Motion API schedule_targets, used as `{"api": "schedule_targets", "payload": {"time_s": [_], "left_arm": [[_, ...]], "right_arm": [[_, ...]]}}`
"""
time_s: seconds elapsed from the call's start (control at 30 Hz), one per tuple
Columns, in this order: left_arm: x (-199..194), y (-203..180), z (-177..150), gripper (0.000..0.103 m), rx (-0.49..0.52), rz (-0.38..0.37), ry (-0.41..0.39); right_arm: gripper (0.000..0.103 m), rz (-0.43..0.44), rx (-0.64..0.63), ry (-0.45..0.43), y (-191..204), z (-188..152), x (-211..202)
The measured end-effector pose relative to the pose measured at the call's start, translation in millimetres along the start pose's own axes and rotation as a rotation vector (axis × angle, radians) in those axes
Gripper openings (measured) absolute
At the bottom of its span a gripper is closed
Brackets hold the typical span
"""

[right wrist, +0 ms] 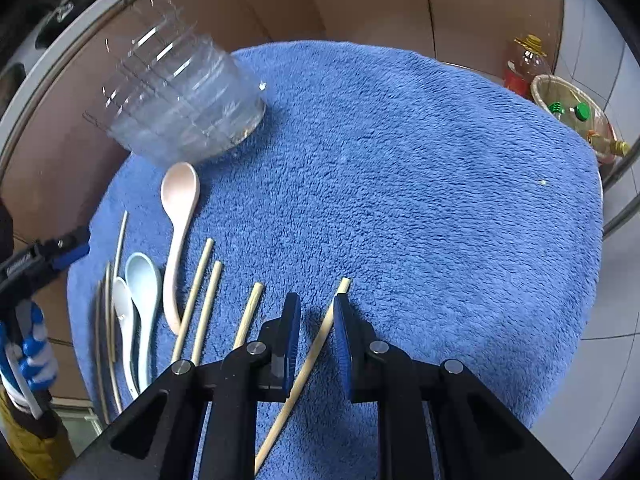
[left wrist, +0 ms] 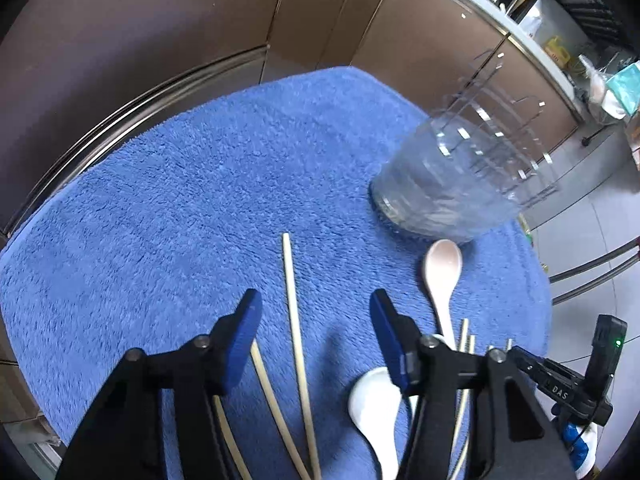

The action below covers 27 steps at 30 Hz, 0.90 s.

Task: Organize utensils
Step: 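Lower the right tool onto a wooden chopstick while the left tool lowers onto another, then close the right gripper on its chopstick while the left gripper closes on another, lift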

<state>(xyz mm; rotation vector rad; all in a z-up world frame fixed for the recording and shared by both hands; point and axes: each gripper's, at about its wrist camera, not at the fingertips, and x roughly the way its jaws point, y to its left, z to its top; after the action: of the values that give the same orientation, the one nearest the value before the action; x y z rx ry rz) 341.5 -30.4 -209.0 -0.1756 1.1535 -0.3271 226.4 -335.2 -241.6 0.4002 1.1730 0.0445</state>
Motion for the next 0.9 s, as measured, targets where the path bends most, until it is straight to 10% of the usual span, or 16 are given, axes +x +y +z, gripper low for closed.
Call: {"api": "schedule_targets", "payload": {"time_s": [0.43, 0.67, 0.9], "left_arm": [[58.8, 1.5, 26.8, 0.024, -0.03, 0.079, 0.133], [63.2, -2.4, 29.3, 0.005, -0.027, 0.146, 0.11], [25.1, 0.3, 9.1, 0.005, -0.026, 0.039, 0.005]], "right_arm": [[0.013, -0.006, -0.046, 0.036, -3.3, 5.9, 7.6], [0.011, -0.019, -0.048, 0.024, 3.6, 5.0, 8.8], [0.007, 0.015, -0.023, -0.017, -0.5, 2.7, -3.5]]}}
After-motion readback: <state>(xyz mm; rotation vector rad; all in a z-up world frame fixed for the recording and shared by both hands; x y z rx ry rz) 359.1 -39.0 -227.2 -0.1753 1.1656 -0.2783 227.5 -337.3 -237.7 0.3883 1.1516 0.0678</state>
